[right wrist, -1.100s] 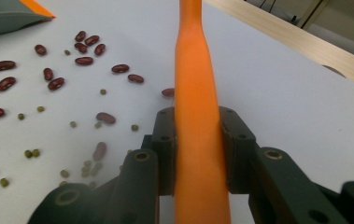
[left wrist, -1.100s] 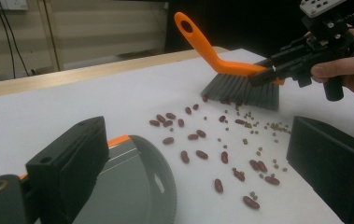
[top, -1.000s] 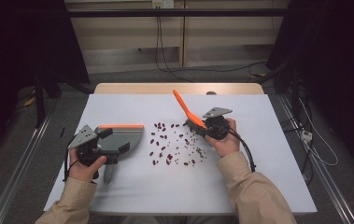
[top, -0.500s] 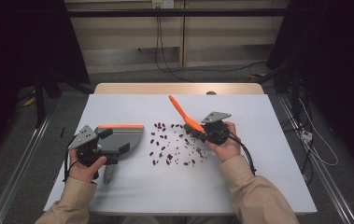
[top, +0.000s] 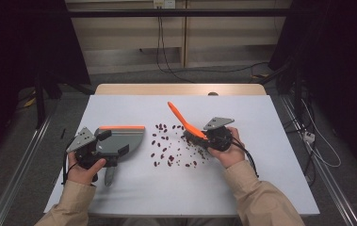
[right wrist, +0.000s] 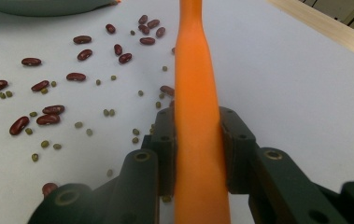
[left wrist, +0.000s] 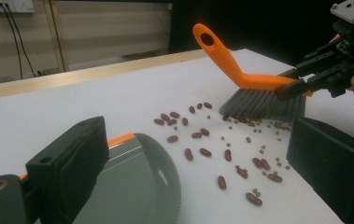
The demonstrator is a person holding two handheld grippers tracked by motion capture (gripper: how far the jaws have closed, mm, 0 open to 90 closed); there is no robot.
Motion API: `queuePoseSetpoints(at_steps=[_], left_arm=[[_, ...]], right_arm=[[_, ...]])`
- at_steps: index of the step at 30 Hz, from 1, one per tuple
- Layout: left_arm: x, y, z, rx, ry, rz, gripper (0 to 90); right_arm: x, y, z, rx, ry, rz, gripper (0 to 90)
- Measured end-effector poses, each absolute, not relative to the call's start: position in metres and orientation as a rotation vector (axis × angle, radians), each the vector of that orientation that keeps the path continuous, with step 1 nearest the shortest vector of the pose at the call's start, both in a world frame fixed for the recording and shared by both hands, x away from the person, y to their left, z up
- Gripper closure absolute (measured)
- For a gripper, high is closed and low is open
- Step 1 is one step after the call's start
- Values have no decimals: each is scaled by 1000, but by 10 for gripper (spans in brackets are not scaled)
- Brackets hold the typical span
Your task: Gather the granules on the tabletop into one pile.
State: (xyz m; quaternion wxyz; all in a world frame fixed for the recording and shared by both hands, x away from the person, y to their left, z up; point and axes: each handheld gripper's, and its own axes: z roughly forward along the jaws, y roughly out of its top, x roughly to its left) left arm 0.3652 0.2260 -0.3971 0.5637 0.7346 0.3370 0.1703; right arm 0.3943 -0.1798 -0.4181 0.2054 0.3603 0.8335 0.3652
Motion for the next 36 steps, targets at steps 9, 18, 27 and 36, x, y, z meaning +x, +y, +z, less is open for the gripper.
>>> queuePoseSetpoints(at_steps=[9, 18, 27, 36], left_arm=[[365, 225, -398, 1730, 795, 401, 55], [366, 225, -398, 1730, 805, 394, 55], [366, 226, -400, 1739, 815, 394, 55], [364, 231, -402, 1726, 838, 393, 55]], right_arm=[[396, -190, -405, 1032, 2262, 1128, 713], [440, -198, -404, 1049, 2197, 1159, 713], [485, -178, -419, 993, 2223, 1127, 713], [499, -157, -430, 875, 2317, 1135, 713]])
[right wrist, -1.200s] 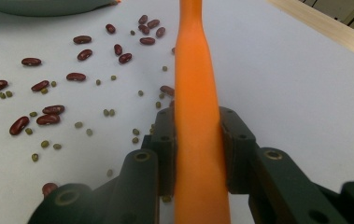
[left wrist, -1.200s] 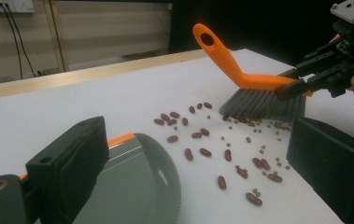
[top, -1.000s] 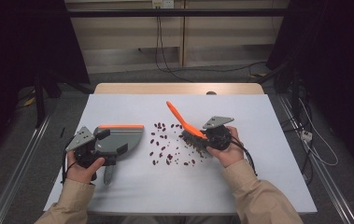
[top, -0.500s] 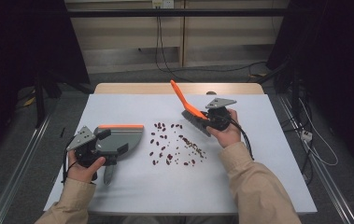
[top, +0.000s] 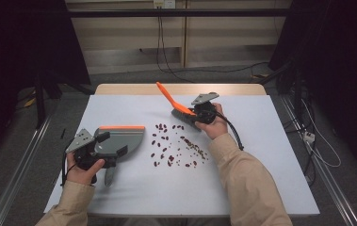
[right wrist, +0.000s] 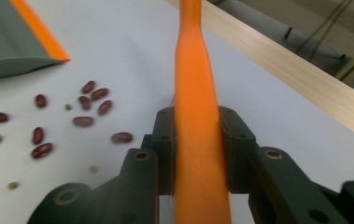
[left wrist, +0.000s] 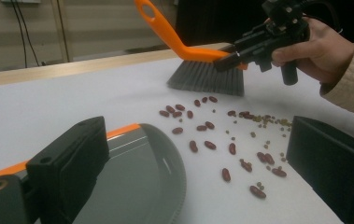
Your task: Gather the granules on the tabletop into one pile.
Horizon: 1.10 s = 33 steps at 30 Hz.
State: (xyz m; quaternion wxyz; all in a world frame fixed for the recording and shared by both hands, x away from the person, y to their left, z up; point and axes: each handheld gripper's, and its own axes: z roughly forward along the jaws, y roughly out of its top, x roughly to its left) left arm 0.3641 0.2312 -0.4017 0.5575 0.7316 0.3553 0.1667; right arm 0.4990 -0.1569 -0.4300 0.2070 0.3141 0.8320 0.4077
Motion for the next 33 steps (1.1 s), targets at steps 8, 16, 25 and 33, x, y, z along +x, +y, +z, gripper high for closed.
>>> queuePoseSetpoints(at_steps=[8, 16, 25, 33], left_arm=[[362, 236, -402, 1723, 848, 397, 56], [361, 237, -401, 1711, 849, 401, 56], [362, 236, -401, 1715, 853, 405, 56], [361, 235, -401, 1715, 850, 407, 56]], right_arm=[[478, -155, -428, 773, 2376, 1129, 713], [457, -158, -427, 731, 2414, 1150, 713], [438, -161, -426, 689, 2446, 1160, 713], [425, -162, -424, 681, 2460, 1165, 713]])
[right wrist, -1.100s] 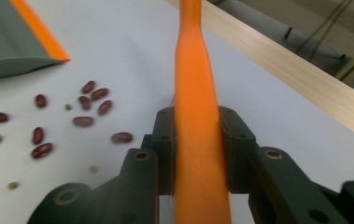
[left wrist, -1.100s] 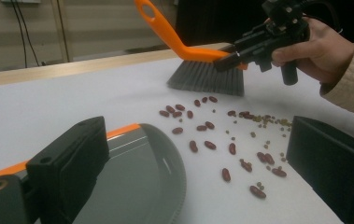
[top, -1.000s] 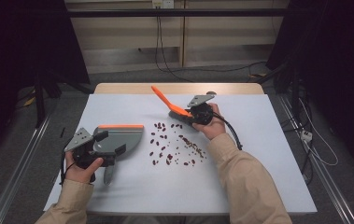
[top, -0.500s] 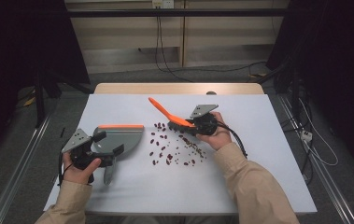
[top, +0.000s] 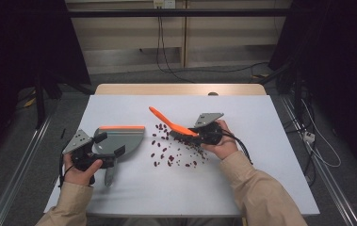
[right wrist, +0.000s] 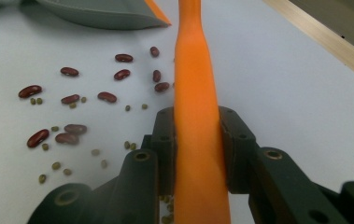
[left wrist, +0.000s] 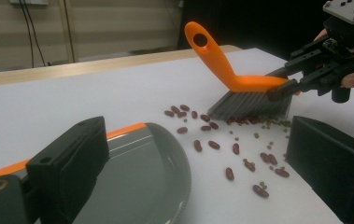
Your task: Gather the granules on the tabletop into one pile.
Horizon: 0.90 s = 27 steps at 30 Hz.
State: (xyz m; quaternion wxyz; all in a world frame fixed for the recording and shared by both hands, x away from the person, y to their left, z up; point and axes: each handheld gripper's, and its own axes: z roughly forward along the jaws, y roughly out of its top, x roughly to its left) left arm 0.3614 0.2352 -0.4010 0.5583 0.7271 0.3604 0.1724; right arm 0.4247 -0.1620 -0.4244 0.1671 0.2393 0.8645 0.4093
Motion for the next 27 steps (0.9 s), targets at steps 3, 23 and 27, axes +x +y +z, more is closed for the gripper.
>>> queuePoseSetpoints(at_steps=[3, 23, 27], left_arm=[[361, 235, -401, 1720, 846, 407, 56], [366, 235, -403, 1725, 866, 412, 56], [365, 237, -404, 1720, 876, 414, 56]], right_arm=[[422, -162, -423, 683, 2469, 1163, 713], [480, -142, -419, 712, 2366, 1262, 713], [489, -138, -425, 709, 2377, 1250, 713]])
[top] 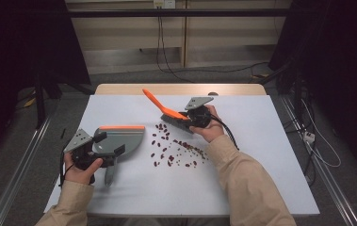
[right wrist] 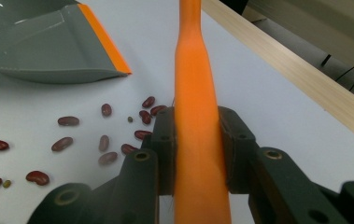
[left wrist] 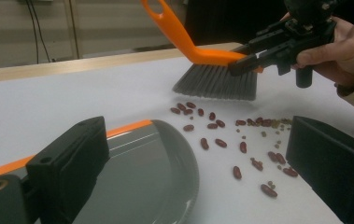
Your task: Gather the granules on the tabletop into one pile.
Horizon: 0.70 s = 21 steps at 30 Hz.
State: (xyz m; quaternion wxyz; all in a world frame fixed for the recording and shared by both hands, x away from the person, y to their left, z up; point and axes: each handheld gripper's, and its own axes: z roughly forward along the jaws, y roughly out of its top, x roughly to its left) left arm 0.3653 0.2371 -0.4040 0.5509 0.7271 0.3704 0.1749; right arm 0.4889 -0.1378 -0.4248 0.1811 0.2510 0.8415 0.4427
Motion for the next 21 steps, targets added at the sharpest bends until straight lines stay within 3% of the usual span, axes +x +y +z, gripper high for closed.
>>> queuePoseSetpoints(at_steps=[21], left_arm=[[366, 238, -404, 1717, 871, 409, 56]], right_arm=[[504, -114, -433, 591, 2409, 1200, 713]])
